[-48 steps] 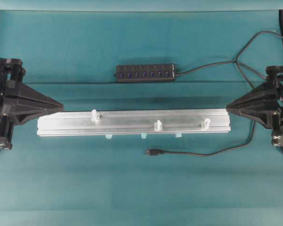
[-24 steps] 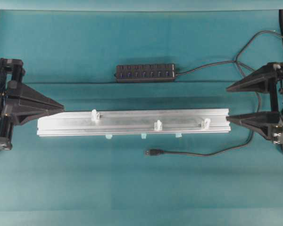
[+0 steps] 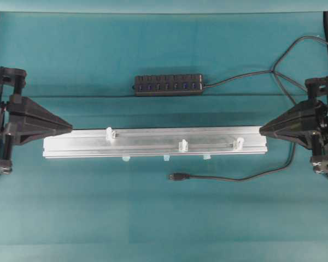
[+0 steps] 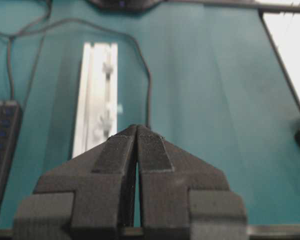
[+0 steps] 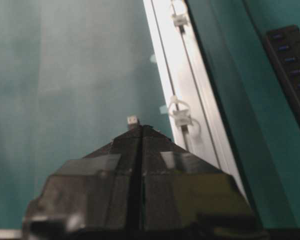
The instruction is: Pass the USB cable through three rings with both arms.
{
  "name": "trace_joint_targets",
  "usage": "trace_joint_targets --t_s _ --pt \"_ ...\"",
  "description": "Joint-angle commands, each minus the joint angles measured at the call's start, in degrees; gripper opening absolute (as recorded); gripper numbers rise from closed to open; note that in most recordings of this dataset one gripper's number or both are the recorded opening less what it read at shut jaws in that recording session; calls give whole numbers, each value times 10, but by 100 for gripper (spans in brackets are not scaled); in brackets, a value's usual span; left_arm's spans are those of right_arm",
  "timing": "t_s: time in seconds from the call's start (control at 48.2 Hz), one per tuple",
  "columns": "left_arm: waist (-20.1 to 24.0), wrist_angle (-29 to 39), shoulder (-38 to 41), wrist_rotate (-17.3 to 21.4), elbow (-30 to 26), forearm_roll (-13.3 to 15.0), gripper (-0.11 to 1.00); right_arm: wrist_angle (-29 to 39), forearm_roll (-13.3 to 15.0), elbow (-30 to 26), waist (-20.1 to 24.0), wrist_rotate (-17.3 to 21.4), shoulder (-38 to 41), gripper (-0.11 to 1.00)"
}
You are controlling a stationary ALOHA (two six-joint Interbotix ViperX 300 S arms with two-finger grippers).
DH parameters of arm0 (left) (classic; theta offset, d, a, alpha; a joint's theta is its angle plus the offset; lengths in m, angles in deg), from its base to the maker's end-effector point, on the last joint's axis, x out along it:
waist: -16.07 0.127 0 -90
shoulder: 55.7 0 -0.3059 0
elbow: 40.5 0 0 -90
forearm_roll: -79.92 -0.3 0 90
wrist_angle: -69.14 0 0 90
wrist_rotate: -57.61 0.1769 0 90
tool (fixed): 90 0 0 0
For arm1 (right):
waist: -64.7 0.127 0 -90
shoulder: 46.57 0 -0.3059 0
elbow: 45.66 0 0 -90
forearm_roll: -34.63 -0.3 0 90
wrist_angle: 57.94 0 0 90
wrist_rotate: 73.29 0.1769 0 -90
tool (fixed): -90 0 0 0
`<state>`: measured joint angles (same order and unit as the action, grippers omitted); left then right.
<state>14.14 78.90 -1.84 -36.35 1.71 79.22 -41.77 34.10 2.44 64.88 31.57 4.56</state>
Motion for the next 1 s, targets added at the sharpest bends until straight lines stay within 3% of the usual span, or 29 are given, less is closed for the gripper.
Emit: trace_joint_targets --t_s 0.0,0.124,0.332,0.498,0.726,0.974 --pt "1 2 5 -1 -18 -1 2 0 1 -22 3 4 11 -10" --pt "1 1 4 2 -17 -2 2 30 1 -39 12 4 34 -10" --pt "1 5 2 4 -16 -2 2 186 1 -98 42 4 133 -10" --pt "1 14 2 3 -15 -2 2 229 1 -157 60 3 216 -10" --pt "1 28 2 -1 -16 -2 2 334 29 -250 80 -17 331 -10" --pt "1 44 -2 -1 -15 -2 2 360 33 -316 80 -32 404 -10"
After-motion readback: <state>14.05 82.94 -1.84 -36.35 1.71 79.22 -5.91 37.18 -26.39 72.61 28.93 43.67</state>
